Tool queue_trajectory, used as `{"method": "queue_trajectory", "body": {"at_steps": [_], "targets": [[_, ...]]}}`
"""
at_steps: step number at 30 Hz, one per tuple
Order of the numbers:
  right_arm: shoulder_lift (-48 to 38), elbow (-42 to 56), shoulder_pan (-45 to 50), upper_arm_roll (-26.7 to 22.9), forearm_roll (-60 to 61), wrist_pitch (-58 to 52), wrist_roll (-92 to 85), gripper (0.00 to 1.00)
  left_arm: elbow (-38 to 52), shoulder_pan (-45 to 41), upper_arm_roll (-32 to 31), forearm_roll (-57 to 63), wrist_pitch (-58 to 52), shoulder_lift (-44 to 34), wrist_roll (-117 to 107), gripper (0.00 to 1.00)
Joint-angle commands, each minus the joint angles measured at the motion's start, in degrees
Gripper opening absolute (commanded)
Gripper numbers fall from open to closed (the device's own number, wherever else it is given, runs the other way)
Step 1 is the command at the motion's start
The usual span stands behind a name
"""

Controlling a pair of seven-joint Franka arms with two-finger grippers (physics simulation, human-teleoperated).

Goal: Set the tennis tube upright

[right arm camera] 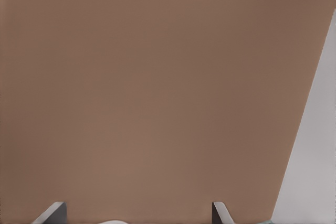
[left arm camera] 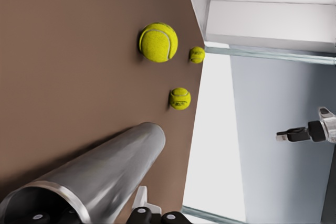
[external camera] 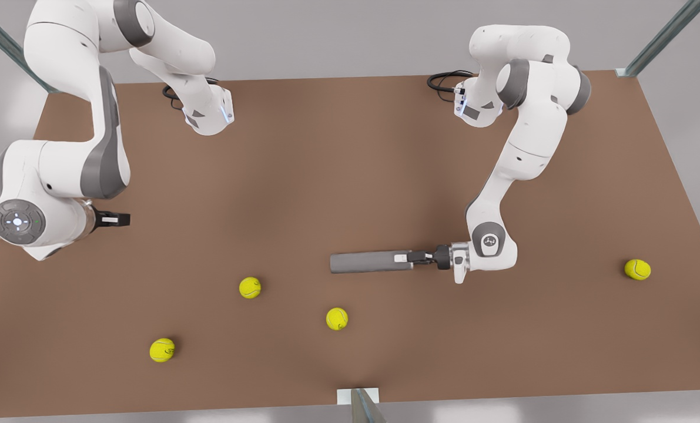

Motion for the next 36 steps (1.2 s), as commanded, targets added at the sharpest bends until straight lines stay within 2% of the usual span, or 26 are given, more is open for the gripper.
{"method": "queue_trajectory", "body": {"at_steps": [1, 7, 13, 36], "targets": [[0.01, 0.87, 0.04, 0.05, 0.40, 0.00, -0.14, 1.00, 0.00, 0.00, 0.00, 0.02, -0.02, 0.00, -0.01, 0.36], [-0.08, 5.62, 3.11, 0.32, 5.23, 8.97, -0.67, 1.00, 0.09, 0.00, 0.00, 0.02, -0.11, -0.09, 0.08, 0.32], [-0.25, 6.85, 3.20, 0.32, 8.31, 9.06, -2.43, 1.00, 0.09, 0.09, 0.09, 0.55, -0.72, -0.09, 0.26, 0.22], [-0.08, 6.67, 4.08, 0.23, 8.92, 9.93, -2.25, 1.00, 0.09, 0.44, 1.14, 5.12, -2.22, -3.78, -1.76, 0.21]]}}
